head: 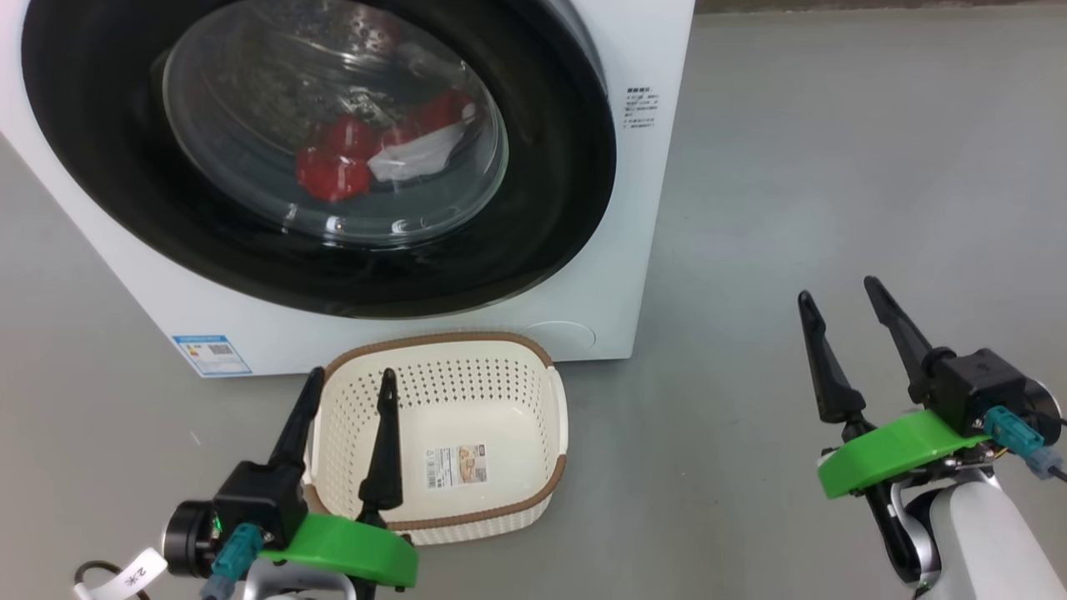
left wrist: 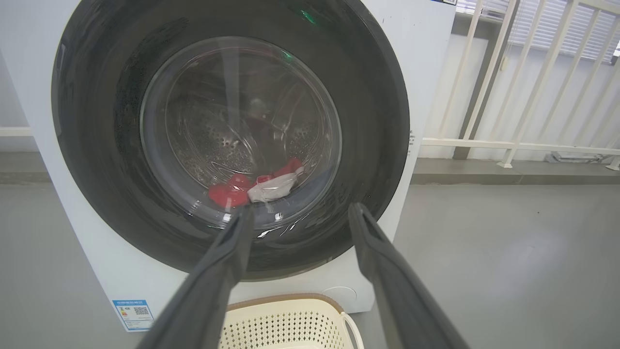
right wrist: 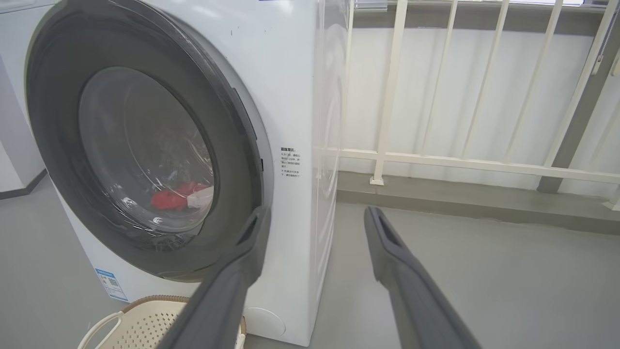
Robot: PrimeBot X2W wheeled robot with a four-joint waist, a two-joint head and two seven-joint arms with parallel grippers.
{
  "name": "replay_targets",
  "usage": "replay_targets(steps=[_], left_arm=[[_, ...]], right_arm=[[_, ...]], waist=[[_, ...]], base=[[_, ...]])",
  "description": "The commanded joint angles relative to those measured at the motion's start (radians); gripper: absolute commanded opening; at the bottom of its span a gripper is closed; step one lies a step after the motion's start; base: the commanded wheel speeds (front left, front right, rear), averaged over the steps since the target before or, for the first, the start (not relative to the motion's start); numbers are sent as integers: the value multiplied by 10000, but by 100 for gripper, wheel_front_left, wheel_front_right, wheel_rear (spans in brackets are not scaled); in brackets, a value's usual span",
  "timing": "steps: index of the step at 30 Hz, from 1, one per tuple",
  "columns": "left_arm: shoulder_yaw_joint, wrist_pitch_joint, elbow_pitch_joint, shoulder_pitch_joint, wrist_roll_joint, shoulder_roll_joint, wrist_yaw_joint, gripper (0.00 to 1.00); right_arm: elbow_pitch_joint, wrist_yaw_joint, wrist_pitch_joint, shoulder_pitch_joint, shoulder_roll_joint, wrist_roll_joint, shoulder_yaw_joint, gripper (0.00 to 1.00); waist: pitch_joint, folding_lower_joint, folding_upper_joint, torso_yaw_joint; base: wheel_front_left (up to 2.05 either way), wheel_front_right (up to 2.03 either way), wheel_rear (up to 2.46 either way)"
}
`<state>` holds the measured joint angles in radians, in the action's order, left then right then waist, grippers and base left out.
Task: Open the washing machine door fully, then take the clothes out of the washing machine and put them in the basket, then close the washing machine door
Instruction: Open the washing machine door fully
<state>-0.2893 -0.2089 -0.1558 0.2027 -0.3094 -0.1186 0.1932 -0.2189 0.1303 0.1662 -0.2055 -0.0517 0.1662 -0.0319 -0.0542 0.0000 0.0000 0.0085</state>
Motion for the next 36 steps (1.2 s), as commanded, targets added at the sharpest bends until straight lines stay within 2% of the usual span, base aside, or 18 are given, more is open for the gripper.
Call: replay_targets(steps=[1,2,4,5,9,18,25,36], left_arm=[[282,-90,350,348,37,-167,37,100],[252,-91,392,353,42,-157,39,100],[195,-88,465,390,52,-133,43,100],[164,-90,495,414,62,-120,46,100],[48,-158,647,519,138,-104,24,100],[-196,-241,1026,759,302,-41,50,100],[-349,-263,1432,1025,314,-11,-35,100],[-593,-439,1904,1467,581,3,-222,100]], right_arm=[[263,4,53,-500,15,57,140,69],[257,4,57,-535,15,126,131,45],[239,4,56,-628,15,181,100,13],[215,4,58,-678,15,328,82,0],[87,4,91,-930,15,1077,63,0],[-580,4,141,-1883,15,3717,61,0],[-913,4,-100,-2954,15,5075,173,0],[-1318,4,-1152,-4736,15,6524,210,0]], waist=[[-112,0,0,65],[-176,0,0,84],[-312,0,0,125],[-371,0,0,147],[-587,0,0,219],[-1134,0,0,312],[-1707,0,0,402],[-2669,0,0,682]], base=[[0,0,0],[0,0,0],[0,0,0],[0,0,0],[0,0,0],[0,0,0],[0,0,0],[0,0,0]])
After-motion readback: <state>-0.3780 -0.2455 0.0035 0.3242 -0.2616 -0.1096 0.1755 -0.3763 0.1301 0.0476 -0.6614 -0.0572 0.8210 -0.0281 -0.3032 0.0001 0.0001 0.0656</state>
